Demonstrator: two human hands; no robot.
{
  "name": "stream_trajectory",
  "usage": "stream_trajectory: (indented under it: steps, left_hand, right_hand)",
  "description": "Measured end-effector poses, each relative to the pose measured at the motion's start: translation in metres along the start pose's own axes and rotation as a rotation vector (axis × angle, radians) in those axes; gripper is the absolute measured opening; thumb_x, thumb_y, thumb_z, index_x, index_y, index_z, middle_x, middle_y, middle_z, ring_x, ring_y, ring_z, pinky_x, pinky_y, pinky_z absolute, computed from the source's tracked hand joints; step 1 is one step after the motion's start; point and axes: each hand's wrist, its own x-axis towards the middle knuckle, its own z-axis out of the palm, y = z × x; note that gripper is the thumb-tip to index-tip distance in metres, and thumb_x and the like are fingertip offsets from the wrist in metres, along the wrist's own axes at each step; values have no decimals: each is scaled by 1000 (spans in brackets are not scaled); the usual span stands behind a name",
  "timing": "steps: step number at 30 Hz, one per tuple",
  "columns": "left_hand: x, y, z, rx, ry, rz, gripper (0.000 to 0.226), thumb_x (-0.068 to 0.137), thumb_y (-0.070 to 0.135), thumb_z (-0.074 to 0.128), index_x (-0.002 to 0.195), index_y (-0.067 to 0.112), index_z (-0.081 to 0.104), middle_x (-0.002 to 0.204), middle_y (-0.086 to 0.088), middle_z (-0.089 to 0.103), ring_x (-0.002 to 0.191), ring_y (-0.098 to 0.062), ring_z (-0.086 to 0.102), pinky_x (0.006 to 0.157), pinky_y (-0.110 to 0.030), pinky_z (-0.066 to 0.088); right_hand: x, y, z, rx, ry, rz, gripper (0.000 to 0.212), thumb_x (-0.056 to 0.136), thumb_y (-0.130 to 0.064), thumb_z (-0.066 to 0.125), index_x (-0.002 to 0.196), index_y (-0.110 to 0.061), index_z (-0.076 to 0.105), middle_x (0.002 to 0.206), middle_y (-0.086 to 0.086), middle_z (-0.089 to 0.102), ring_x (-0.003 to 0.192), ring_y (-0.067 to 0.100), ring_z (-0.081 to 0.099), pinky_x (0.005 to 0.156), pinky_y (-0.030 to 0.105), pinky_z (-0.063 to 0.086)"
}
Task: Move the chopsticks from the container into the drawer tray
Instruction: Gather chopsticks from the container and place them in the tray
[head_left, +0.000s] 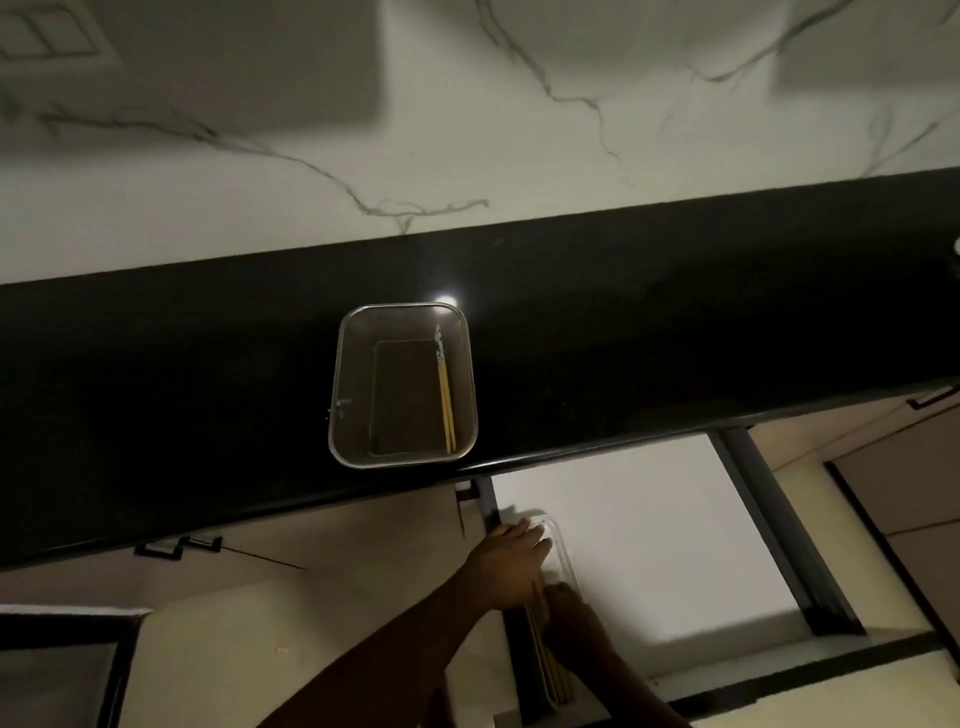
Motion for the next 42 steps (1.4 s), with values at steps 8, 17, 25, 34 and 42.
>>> stream_trajectory:
  steps: [8, 17, 25, 34, 42]
  left_hand:
    - [-36, -39, -84, -389, 571, -76, 44, 99, 20, 47, 142, 16, 53, 147, -2, 54, 126, -22, 60, 103, -35, 51]
    - [-85, -103, -132, -340, 1051, -278, 29, 94, 4, 63, 123, 1, 67, 117, -15, 71, 110, -26, 68, 100, -35, 54]
    - [-117, -129, -120, -483, 1036, -473, 34, 102, 21, 54, 134, 12, 62, 125, -8, 70, 112, -20, 69, 97, -34, 56]
    - [-128, -144, -126, -703, 1025, -570, 19, 100, 11, 57, 114, 7, 70, 112, -15, 71, 103, -22, 66, 93, -30, 51]
    - [-88, -134, -172, -1339, 891, -484, 38, 98, 17, 64, 133, 1, 59, 109, -16, 75, 94, -28, 76, 85, -43, 63]
  right_hand:
    - [4, -79, -101, 295, 464, -185, 28, 84, -1, 59, 107, -15, 68, 99, -4, 67, 90, 14, 67, 77, 15, 44]
    - [63, -213, -199, 336, 564, -333, 11, 97, -20, 54, 98, -22, 65, 91, -5, 67, 82, 10, 68, 65, 13, 47]
    - [102, -260, -178, 92, 338, -62, 20, 99, -22, 54, 105, -9, 68, 108, 11, 72, 103, 26, 71, 91, 37, 59]
    - [96, -260, -187, 604, 255, 28, 19, 89, -10, 70, 102, 4, 70, 87, 16, 74, 76, 28, 71, 62, 34, 57]
    - [31, -230, -201, 845, -106, -247, 25, 98, -20, 61, 99, 4, 71, 78, 13, 78, 47, 10, 55, 43, 18, 41]
